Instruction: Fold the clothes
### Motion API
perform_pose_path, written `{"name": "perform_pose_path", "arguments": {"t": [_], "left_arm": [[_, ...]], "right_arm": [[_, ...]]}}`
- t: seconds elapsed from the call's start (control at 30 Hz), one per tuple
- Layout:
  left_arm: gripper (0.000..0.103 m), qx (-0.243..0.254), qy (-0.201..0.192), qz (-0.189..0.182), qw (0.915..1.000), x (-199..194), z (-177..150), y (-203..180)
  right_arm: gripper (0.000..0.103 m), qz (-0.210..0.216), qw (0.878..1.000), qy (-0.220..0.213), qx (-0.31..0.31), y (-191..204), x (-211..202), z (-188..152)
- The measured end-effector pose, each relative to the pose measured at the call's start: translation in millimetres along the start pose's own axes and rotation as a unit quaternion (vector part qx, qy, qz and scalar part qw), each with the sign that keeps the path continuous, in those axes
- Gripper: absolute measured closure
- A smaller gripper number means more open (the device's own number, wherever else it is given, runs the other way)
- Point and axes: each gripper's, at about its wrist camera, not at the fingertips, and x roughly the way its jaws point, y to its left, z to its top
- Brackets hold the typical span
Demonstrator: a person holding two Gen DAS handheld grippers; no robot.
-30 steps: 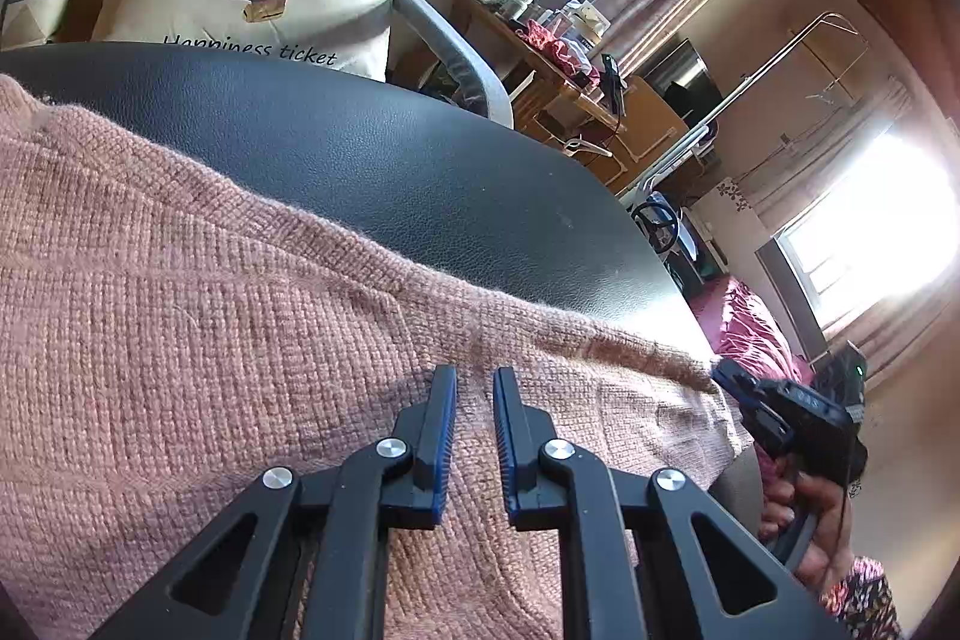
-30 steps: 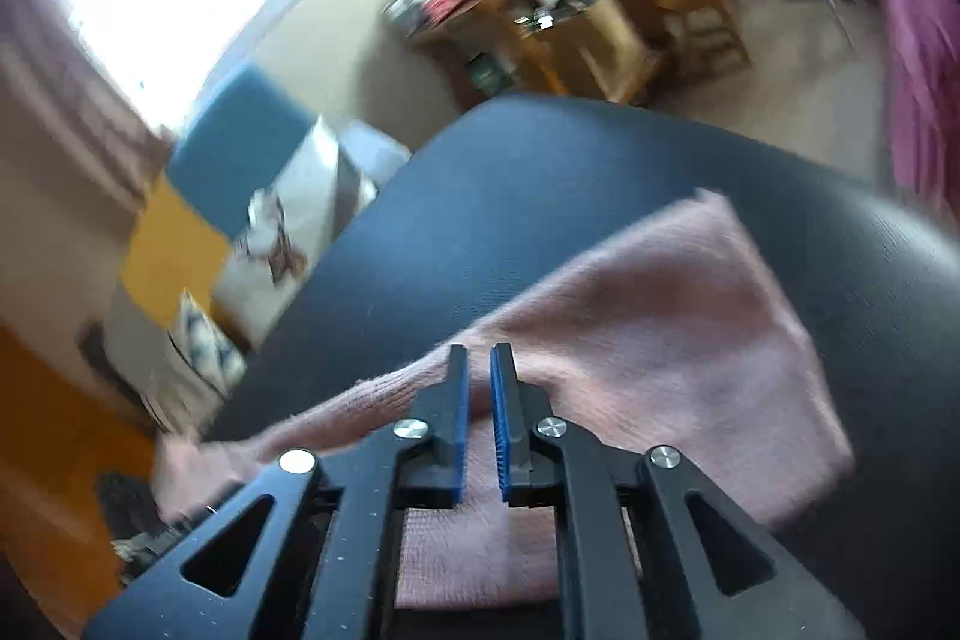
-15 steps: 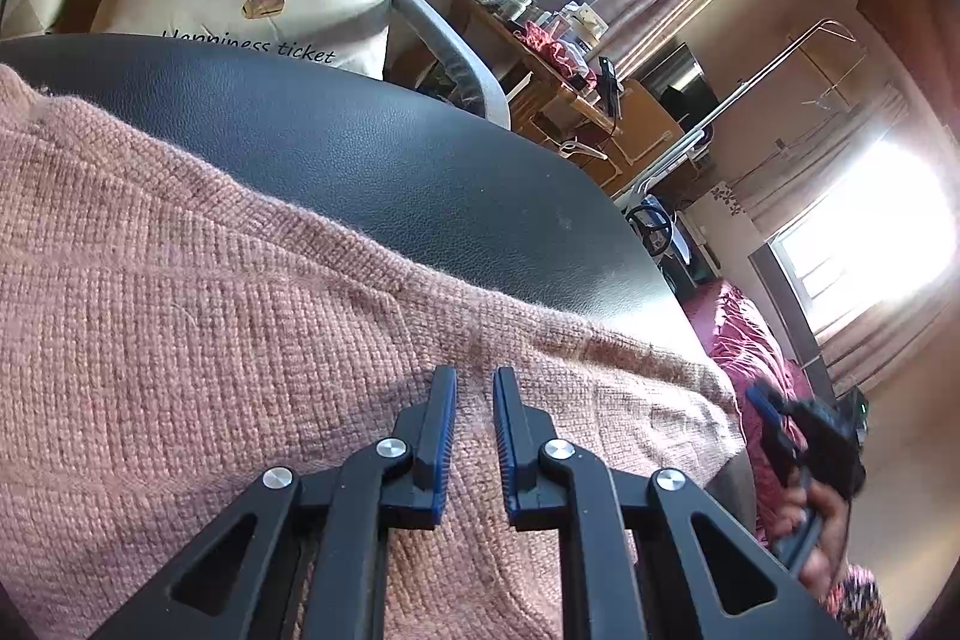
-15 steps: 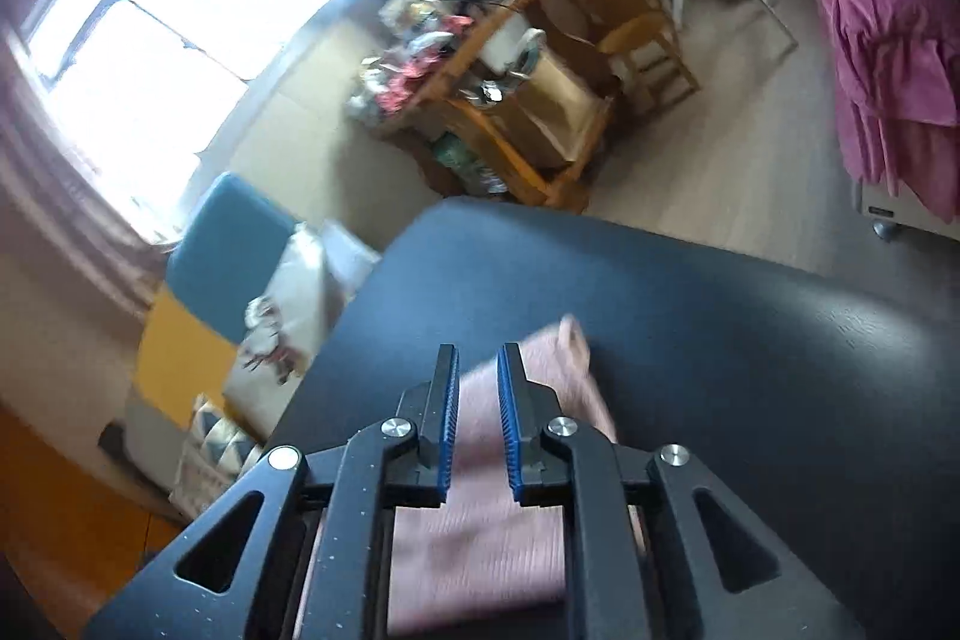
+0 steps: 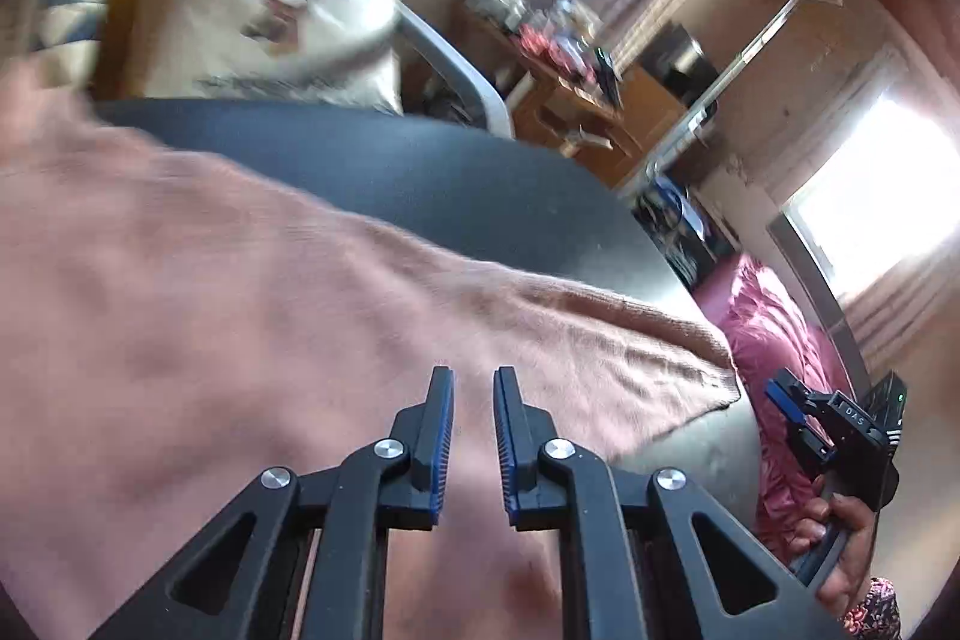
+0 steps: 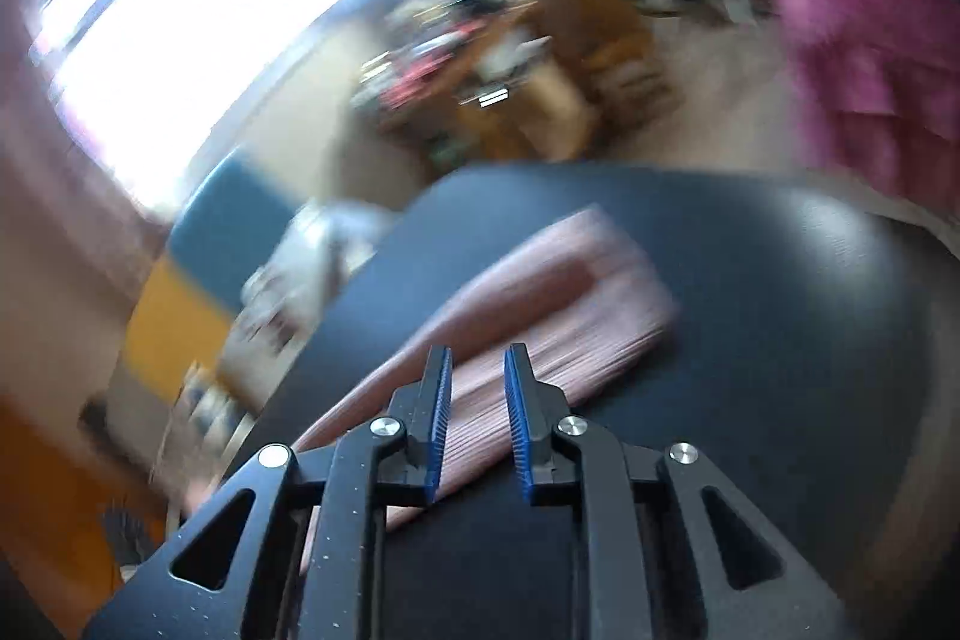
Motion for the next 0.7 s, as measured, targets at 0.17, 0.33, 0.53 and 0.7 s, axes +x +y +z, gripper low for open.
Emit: {"name": "perform_pose_path", "arguments": {"t": [0.17, 0.33, 0.53, 0.7], "left_arm": [[0.09, -0.029, -0.054, 0.125, 0.9902, -105, -45, 66], [0.09, -0.126, -0.074, 0.162, 0.9759, -172, -99, 139], [0.09, -0.098, -0.085, 0.171, 0.9767, -205, -138, 149], [0.09, -0.05, -0.068, 0.166, 0.9825, -230, -153, 142]], "right_arm": [[0.079, 0.065, 0.976, 0.12, -0.168, 155, 37, -101], [0.076, 0.077, 0.935, 0.177, -0.296, 271, 72, -188], [0.075, -0.007, 0.896, 0.223, -0.383, 296, 127, -282], [0.073, -0.016, 0.893, 0.192, -0.406, 293, 125, -285]]}}
